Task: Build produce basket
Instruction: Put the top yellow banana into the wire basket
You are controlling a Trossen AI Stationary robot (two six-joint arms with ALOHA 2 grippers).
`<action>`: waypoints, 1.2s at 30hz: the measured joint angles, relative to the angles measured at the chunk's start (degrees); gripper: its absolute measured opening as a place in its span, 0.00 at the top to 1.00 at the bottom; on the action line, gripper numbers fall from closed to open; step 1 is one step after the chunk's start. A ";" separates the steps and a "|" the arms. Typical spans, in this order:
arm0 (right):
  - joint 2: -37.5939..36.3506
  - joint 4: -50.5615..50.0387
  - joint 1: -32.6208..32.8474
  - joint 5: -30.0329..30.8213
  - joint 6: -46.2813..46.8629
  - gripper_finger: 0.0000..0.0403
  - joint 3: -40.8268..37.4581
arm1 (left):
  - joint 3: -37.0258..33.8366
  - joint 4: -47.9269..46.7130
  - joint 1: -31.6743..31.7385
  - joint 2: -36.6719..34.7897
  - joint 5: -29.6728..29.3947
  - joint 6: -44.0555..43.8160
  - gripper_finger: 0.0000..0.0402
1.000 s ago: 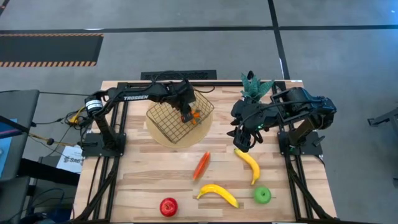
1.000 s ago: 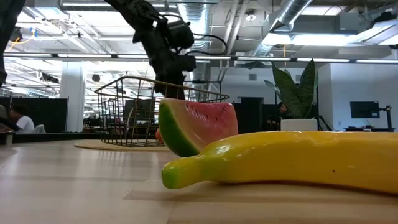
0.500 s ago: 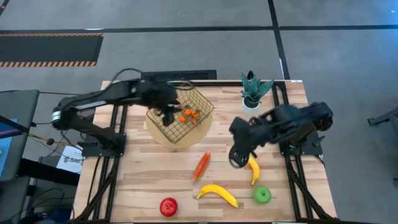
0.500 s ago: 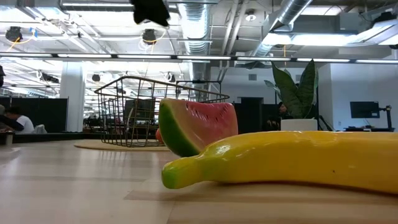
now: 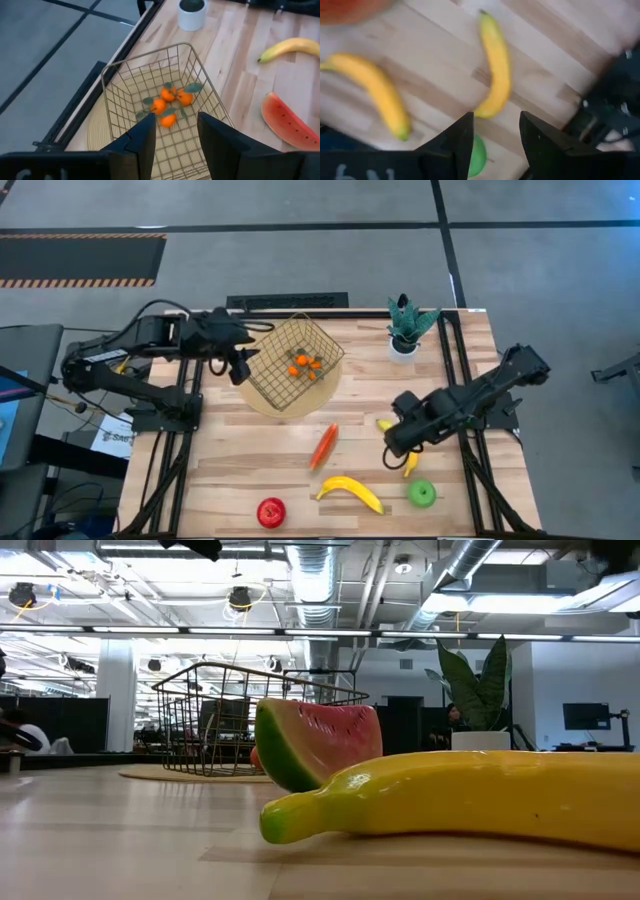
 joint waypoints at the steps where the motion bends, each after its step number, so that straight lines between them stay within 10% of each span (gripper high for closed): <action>1: -0.16 0.17 0.25 -0.04 1.13 0.54 -1.74 | 0.00 -0.05 -0.03 0.05 0.01 0.03 0.67; 13: -0.43 17.38 -3.15 -1.45 -0.48 0.36 -20.18 | -0.02 -0.05 -0.02 0.29 -0.98 -0.54 0.67; 36: -0.41 40.55 -4.70 -2.50 -9.18 0.35 -39.13 | -0.02 -0.34 -0.02 0.29 -1.33 -5.19 0.67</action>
